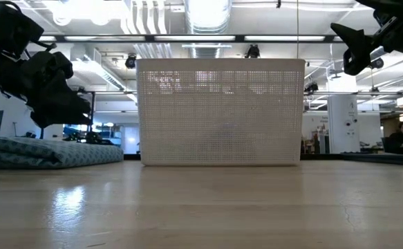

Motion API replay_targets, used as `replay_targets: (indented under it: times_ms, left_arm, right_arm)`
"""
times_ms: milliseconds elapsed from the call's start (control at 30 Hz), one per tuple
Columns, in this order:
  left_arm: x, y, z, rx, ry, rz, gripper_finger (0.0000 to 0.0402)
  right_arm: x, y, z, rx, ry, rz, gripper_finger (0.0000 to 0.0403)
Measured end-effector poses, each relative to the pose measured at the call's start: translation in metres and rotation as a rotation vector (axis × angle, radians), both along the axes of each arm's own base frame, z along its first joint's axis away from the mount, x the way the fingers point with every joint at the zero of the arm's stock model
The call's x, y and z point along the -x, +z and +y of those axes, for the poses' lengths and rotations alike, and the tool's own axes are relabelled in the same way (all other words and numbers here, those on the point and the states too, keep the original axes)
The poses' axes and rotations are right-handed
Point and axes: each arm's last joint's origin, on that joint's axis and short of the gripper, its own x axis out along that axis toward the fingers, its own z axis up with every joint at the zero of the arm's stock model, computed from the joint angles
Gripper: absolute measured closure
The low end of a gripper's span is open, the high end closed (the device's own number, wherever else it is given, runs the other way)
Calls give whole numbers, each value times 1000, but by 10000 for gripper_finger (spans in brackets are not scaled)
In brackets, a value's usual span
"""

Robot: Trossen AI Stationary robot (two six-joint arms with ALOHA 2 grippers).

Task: Pick & place medical supplies in basket/bin
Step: Return to Home Position

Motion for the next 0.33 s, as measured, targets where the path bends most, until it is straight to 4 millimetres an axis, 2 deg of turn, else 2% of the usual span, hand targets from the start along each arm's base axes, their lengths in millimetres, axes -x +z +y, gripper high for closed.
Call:
replay_targets:
  times_ms: [333]
  left_arm:
    - [0, 0, 0, 0, 0, 0, 199]
  right_arm:
    - [0, 0, 0, 0, 0, 0, 161]
